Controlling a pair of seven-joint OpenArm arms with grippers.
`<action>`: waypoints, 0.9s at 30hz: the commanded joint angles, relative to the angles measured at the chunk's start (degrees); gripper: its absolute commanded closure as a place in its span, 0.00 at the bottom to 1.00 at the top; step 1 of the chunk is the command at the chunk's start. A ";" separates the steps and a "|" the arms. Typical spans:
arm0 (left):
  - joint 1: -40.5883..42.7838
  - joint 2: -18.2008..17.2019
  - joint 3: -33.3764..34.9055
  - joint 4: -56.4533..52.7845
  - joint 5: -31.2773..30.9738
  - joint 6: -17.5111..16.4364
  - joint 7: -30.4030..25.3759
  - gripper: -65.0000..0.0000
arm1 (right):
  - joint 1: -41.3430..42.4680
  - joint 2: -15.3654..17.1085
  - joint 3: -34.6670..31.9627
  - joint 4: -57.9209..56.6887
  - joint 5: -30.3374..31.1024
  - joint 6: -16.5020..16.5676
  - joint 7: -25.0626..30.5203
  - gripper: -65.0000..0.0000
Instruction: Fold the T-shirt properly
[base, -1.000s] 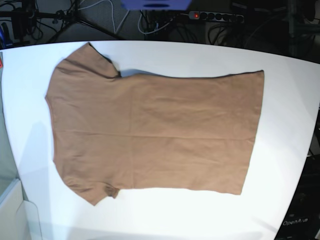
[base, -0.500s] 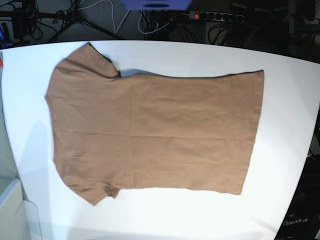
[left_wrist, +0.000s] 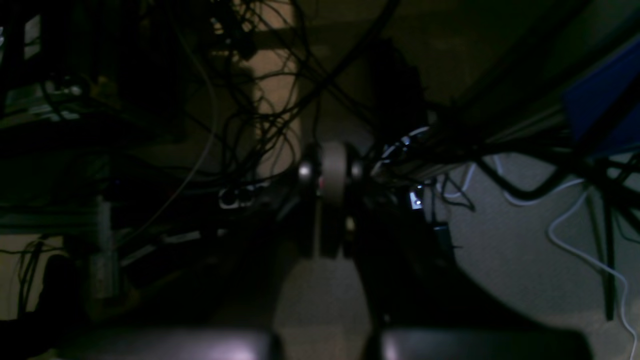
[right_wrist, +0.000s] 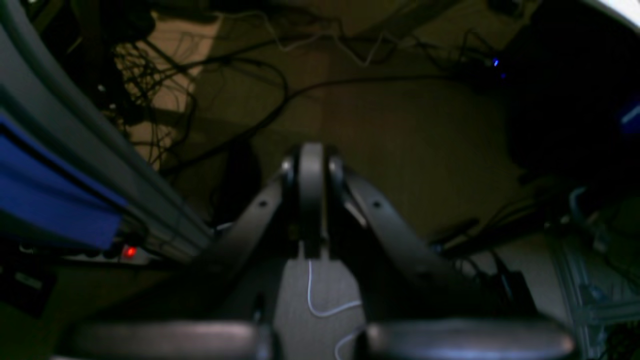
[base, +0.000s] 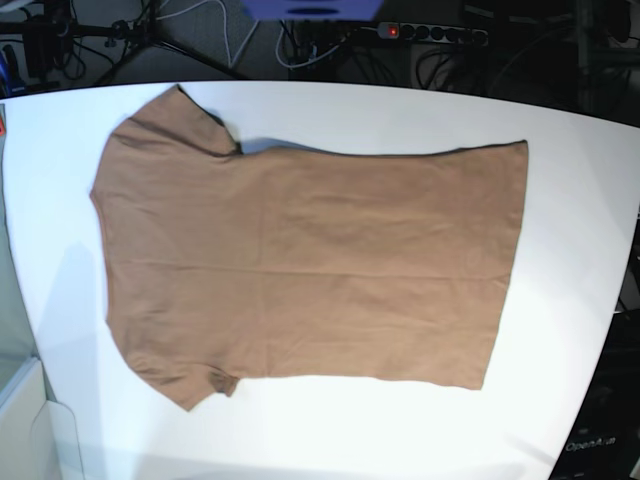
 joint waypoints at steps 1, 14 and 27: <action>1.38 -0.06 -0.02 -0.15 -0.12 -0.05 -1.59 0.98 | -2.05 0.16 0.09 0.77 0.10 -0.05 1.93 1.00; 1.46 0.03 -0.02 1.00 -0.21 0.03 -1.67 0.98 | -5.30 -0.01 5.36 11.41 -0.08 -0.05 1.66 1.00; 22.39 -0.77 -4.06 52.16 -7.33 -0.14 10.46 0.98 | -5.56 -0.10 5.27 21.34 -0.16 0.13 -1.68 1.00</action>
